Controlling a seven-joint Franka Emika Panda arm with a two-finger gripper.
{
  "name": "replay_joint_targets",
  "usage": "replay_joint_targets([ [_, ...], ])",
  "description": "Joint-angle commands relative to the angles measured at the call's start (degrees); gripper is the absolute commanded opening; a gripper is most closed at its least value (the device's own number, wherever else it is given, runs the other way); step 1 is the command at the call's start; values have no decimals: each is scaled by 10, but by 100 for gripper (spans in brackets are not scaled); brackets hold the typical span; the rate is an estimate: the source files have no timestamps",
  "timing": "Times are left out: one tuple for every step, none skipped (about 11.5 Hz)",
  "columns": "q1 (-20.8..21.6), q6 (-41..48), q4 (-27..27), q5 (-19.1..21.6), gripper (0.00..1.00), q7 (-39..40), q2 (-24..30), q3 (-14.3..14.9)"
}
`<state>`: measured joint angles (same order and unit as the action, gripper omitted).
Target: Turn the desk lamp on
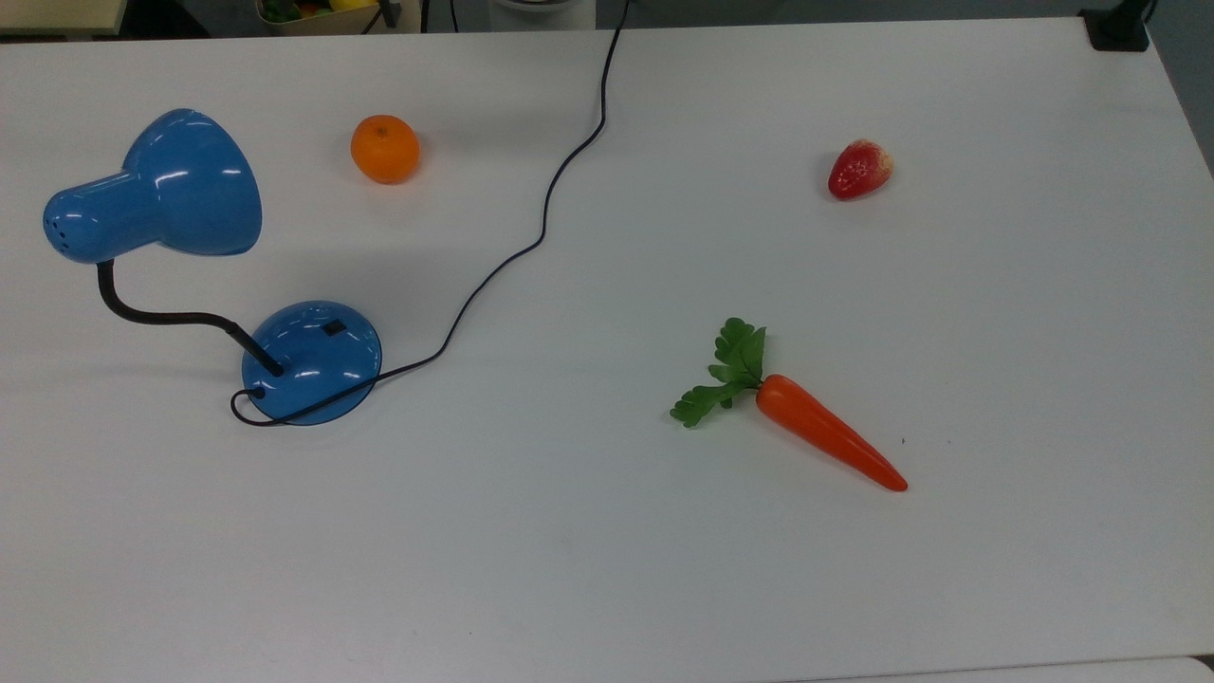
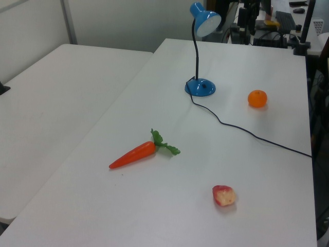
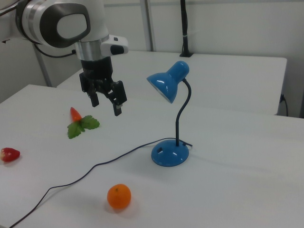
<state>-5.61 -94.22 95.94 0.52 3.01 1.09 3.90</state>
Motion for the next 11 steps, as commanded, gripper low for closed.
replay_joint_targets([
  [1, 20, -15, 10, 100, 15, -7, 3],
  [2, 19, -15, 10, 100, 16, -7, 3],
  [2, 18, -15, 10, 100, 23, -7, 3],
  [0, 18, -14, 10, 100, 36, -7, 3],
  [0, 18, -14, 10, 99, 40, -7, 3],
  [0, 17, -14, 10, 86, 45, -8, 3],
  [0, 17, -13, 10, 60, 47, -10, 3],
  [-1, 16, -15, 11, 29, 48, -16, 3],
  [-5, 10, -15, 17, 11, 48, -17, 4],
  [-12, -4, -14, 30, 7, 47, -17, 4],
  [-14, -10, -14, 32, 7, 45, -17, 4],
])
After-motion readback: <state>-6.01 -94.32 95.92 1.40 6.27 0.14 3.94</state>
